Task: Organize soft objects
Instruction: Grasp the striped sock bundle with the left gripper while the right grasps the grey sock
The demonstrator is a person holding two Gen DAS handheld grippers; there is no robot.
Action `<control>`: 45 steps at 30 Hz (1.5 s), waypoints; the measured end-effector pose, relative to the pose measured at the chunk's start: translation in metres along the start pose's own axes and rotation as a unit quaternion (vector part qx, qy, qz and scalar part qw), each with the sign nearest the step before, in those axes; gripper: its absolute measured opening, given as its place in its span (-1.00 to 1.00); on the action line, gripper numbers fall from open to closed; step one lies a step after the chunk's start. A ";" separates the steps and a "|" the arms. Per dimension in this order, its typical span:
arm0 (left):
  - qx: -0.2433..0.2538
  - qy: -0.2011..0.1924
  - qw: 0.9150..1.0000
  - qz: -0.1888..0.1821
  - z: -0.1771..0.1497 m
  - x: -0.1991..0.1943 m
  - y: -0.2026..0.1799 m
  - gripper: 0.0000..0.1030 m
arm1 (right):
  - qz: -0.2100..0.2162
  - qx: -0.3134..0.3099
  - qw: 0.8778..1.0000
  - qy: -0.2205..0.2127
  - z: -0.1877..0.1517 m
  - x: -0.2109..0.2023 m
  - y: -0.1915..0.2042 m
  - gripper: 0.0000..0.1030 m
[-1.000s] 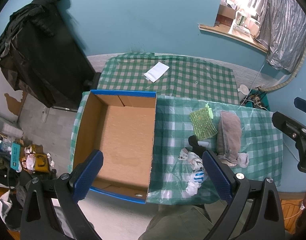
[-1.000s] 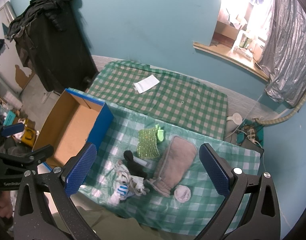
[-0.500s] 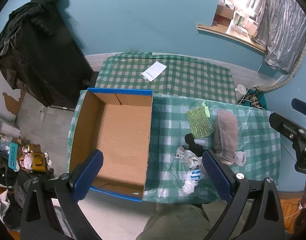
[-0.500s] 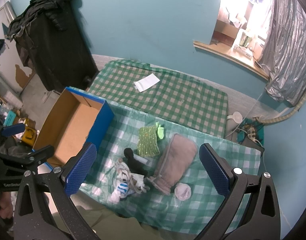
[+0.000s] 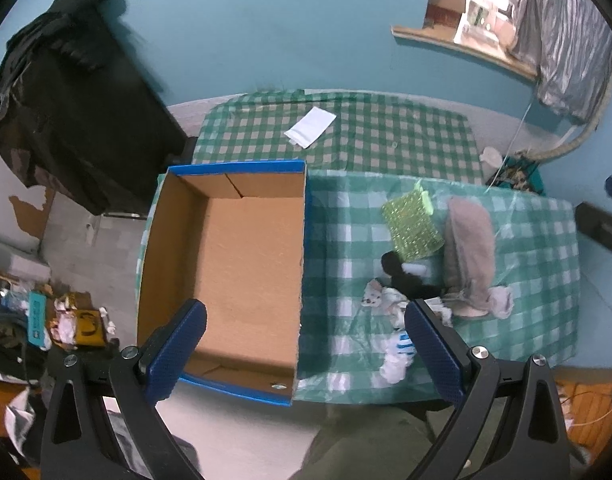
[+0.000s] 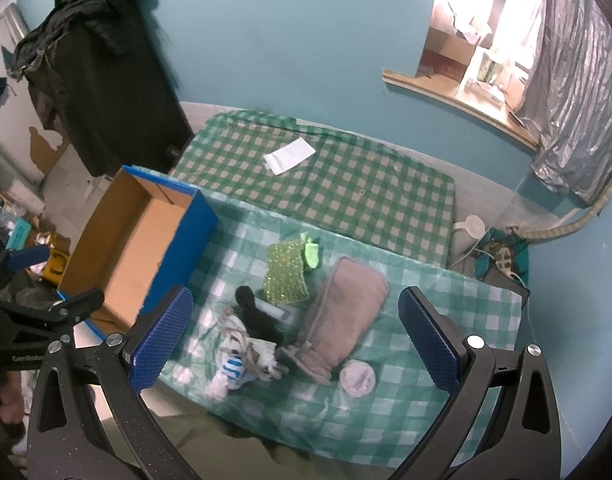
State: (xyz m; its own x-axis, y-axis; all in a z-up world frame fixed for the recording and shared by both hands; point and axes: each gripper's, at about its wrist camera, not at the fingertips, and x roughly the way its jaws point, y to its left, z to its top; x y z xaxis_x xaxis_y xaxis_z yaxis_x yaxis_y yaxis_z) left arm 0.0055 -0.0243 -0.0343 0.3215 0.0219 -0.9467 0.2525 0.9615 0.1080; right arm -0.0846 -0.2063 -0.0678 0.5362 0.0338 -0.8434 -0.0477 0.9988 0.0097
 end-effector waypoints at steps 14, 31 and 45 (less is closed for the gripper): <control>0.042 0.036 0.998 -0.009 -0.008 0.052 -0.028 0.95 | -0.002 0.034 0.998 0.059 -0.023 0.053 -0.054 0.98; 0.101 0.064 0.993 -0.013 -0.031 0.100 -0.069 0.95 | -0.010 0.052 0.992 0.115 -0.073 0.118 -0.093 0.97; 0.112 0.100 0.988 -0.038 -0.060 0.139 -0.101 0.95 | -0.019 0.040 0.984 0.172 -0.116 0.168 -0.103 0.93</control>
State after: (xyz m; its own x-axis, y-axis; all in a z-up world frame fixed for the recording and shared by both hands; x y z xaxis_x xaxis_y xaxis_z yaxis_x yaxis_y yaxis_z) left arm -0.0306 -0.1021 -0.1952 0.1122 0.0281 -0.9933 0.4722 0.8780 0.0781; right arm -0.0871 -0.3080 -0.2730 0.2188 -0.0032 -0.9758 0.0414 0.9991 0.0060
